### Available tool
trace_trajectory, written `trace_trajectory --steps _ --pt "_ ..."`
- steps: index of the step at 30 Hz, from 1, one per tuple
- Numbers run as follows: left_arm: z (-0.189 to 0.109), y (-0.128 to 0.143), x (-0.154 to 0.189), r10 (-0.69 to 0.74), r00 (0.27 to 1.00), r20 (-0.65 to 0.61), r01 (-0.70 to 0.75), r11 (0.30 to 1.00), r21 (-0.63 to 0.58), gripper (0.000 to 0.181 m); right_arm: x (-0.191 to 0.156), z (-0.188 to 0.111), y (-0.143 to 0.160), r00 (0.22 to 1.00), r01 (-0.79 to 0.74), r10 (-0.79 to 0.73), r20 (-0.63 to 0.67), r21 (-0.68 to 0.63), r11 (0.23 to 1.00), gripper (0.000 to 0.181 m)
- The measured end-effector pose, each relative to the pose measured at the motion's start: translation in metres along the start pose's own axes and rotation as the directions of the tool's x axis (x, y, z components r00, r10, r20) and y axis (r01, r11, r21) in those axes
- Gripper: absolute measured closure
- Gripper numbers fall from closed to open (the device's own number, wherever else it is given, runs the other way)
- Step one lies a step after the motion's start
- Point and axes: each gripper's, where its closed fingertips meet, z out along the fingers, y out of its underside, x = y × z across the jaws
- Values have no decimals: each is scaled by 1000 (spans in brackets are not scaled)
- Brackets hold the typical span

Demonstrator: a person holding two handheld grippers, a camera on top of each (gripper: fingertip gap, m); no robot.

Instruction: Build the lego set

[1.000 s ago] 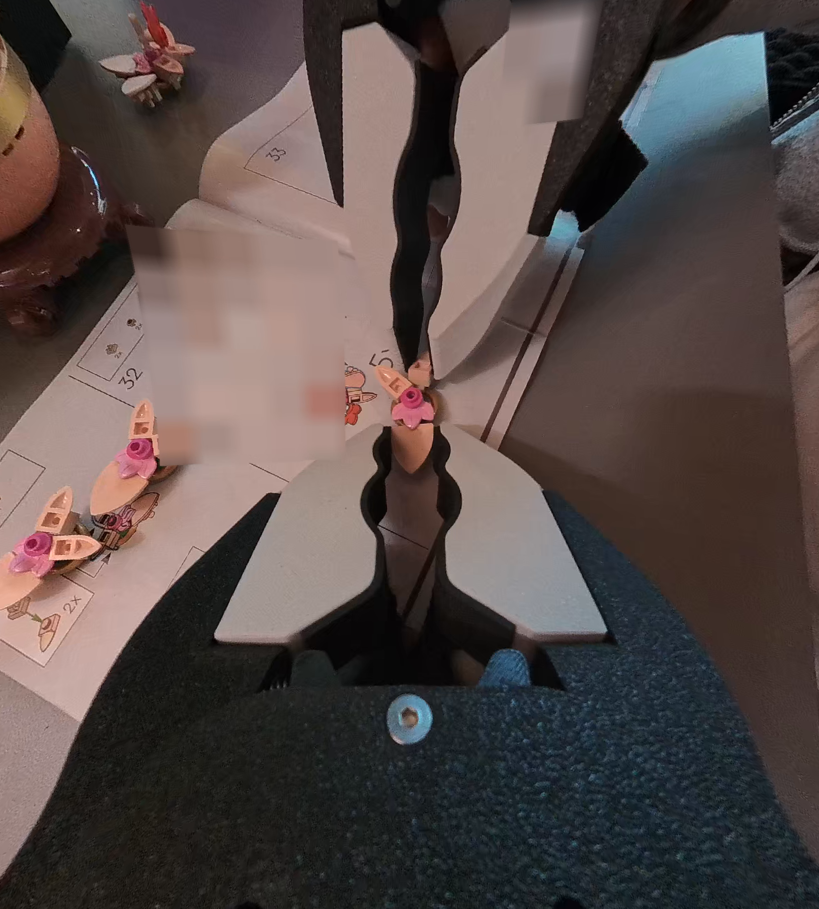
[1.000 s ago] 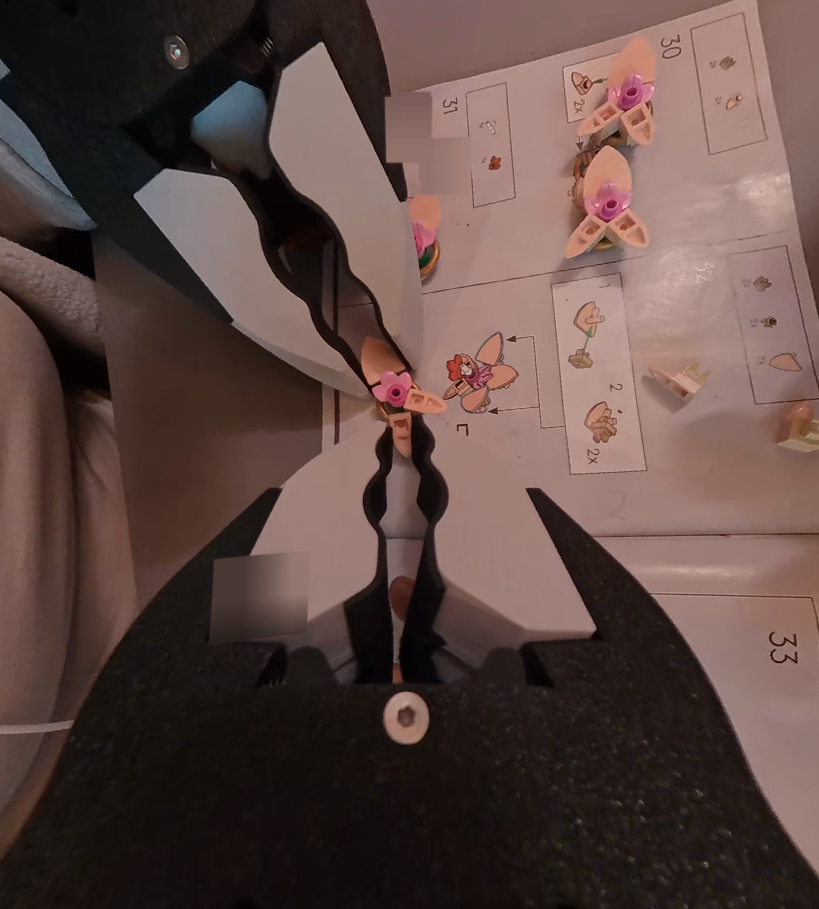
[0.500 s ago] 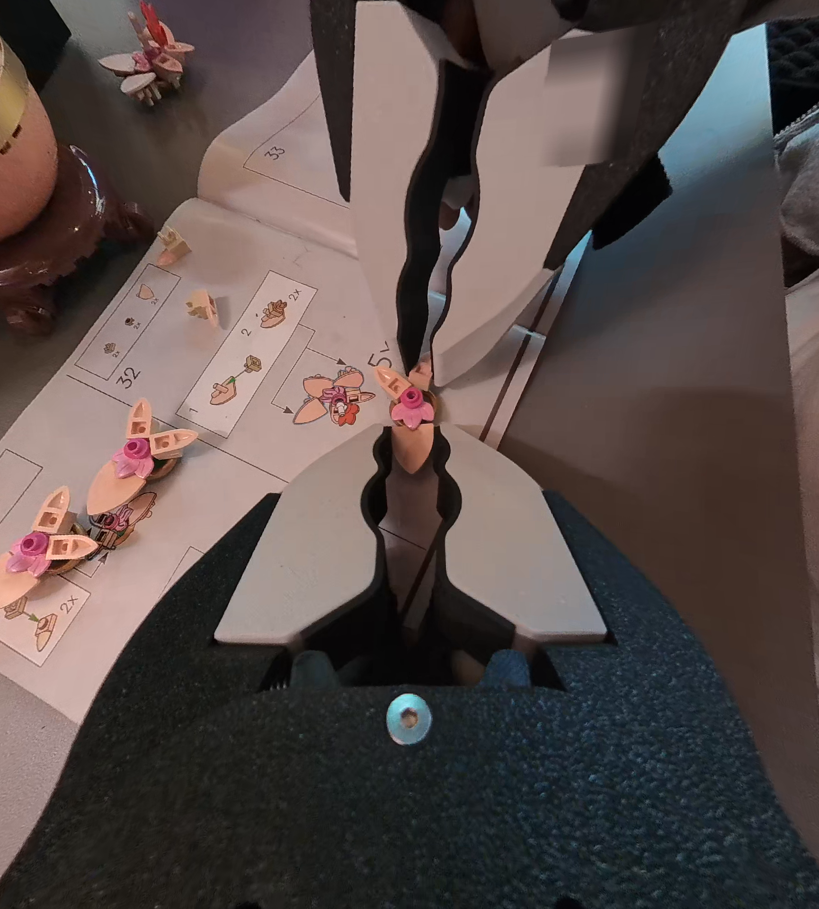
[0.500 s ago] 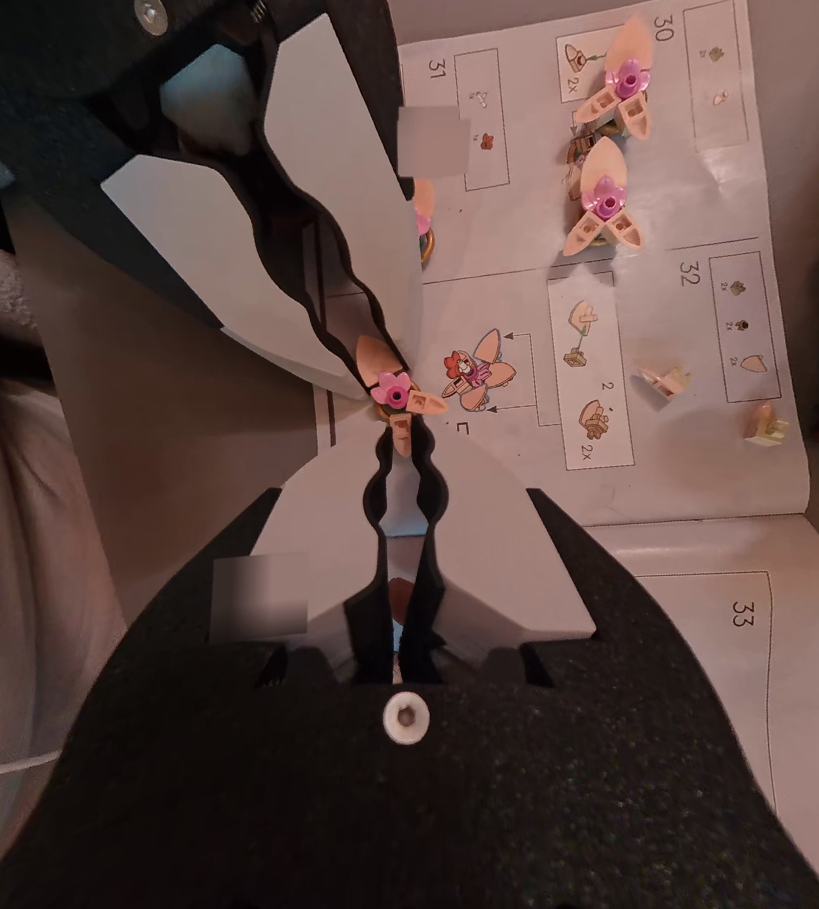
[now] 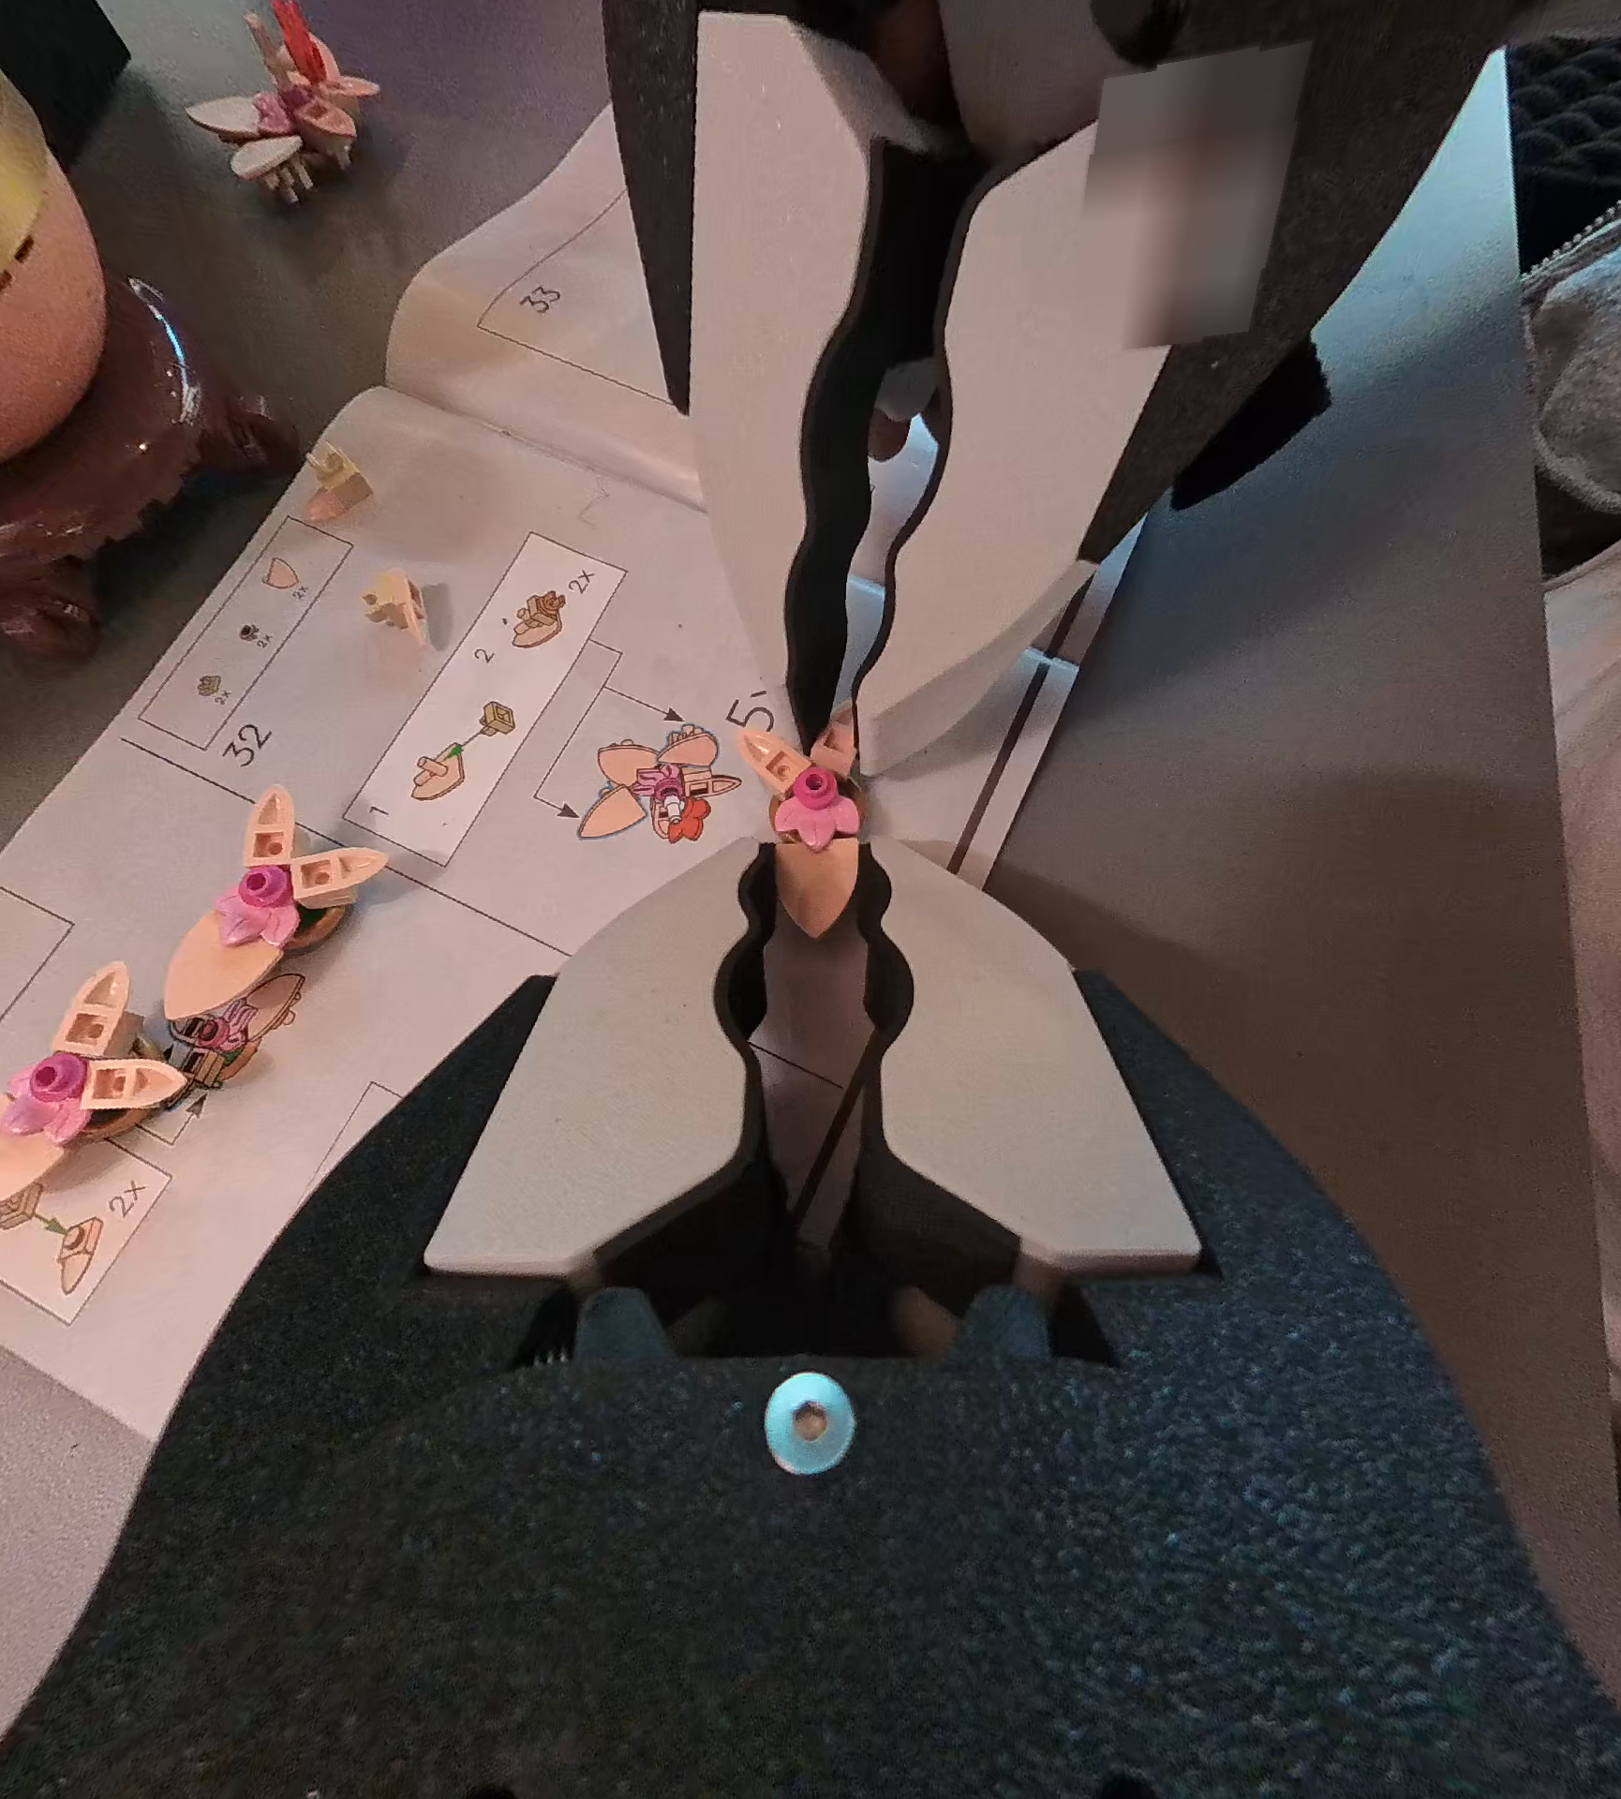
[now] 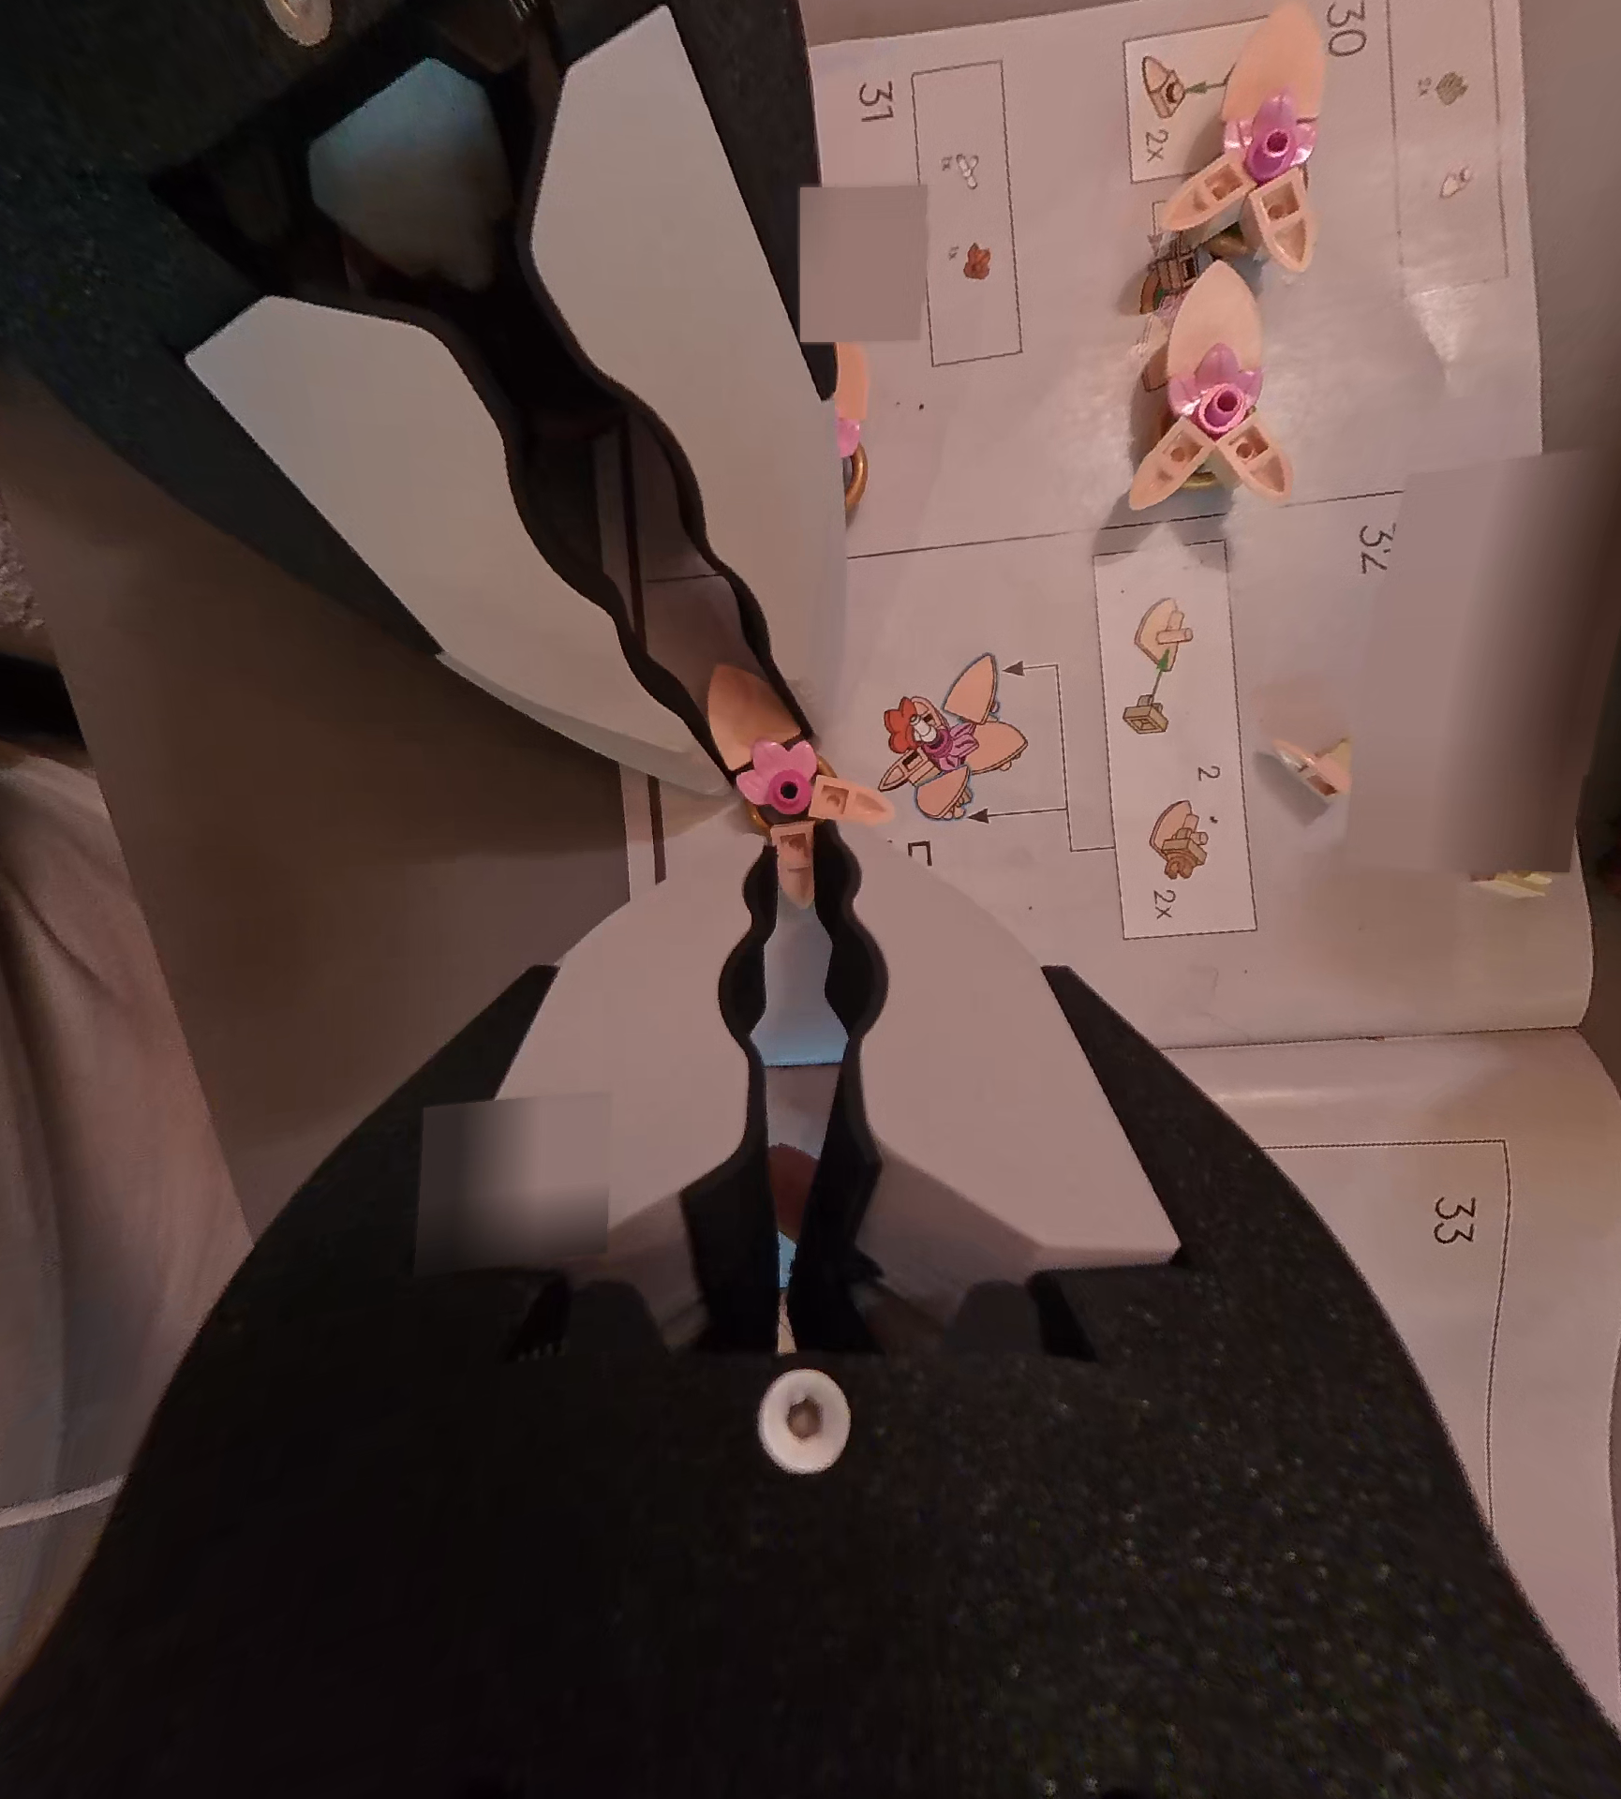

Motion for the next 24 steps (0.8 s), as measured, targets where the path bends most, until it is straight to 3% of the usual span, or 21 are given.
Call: trace_trajectory --steps 24 --pt "0 0 0 0 1000 -1 0 1000 1 166 0 2 0 999 33 -35 -25 -49 998 174"
